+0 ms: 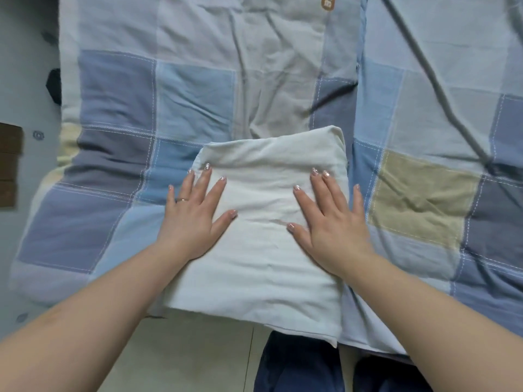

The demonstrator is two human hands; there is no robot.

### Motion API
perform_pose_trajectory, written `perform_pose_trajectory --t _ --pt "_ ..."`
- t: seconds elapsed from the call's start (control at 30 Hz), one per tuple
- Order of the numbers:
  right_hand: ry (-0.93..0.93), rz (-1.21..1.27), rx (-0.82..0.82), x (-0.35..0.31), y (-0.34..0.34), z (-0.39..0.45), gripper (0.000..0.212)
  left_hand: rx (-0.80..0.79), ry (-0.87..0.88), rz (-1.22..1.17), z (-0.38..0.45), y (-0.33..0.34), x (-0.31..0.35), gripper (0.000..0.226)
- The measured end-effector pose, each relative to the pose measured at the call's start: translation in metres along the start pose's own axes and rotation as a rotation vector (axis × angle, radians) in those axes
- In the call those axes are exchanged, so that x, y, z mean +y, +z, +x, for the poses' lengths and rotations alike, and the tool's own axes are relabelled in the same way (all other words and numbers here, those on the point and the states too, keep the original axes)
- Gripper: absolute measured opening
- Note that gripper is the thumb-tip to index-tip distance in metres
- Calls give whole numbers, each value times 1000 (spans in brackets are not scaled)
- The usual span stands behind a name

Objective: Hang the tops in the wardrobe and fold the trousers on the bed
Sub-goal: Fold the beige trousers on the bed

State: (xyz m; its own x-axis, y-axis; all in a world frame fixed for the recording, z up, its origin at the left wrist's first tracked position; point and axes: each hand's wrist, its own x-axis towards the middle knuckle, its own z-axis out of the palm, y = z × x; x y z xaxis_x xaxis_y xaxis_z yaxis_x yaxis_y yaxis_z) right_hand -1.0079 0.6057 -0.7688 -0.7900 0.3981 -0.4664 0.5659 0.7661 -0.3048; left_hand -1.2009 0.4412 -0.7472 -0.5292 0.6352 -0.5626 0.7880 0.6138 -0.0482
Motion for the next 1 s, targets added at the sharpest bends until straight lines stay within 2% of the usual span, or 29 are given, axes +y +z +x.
perform_pose_trajectory --t 0.1,0.2,0.27,0.37,0.47,0.53,0.67,0.83,1.0 --pt "89 84 16 10 -3 -13 76 62 -17 -283 -4 5 -11 84" --pt "190 373 -36 16 -7 -34 83 63 -203 -522 -22 8 -19 92" --pt "166 521 -68 11 -9 -46 83 46 -189 -538 -31 10 -22 94" --pt "127 595 11 -2 -10 -50 83 69 -81 -575 -34 8 -25 95" --pt "119 612 56 -13 -7 -50 86 -10 -24 -614 -33 3 -28 95" --pt "123 569 53 -18 -5 -51 88 -6 -5 -645 -34 1 -26 93" --pt "152 531 89 -28 -8 -53 82 143 14 -679 -44 -2 -18 84" --pt "311 784 78 -21 -17 -60 74 352 112 -562 -72 -18 1 69" --pt "181 711 87 -14 -44 -81 67 441 124 -504 -104 -48 24 64"
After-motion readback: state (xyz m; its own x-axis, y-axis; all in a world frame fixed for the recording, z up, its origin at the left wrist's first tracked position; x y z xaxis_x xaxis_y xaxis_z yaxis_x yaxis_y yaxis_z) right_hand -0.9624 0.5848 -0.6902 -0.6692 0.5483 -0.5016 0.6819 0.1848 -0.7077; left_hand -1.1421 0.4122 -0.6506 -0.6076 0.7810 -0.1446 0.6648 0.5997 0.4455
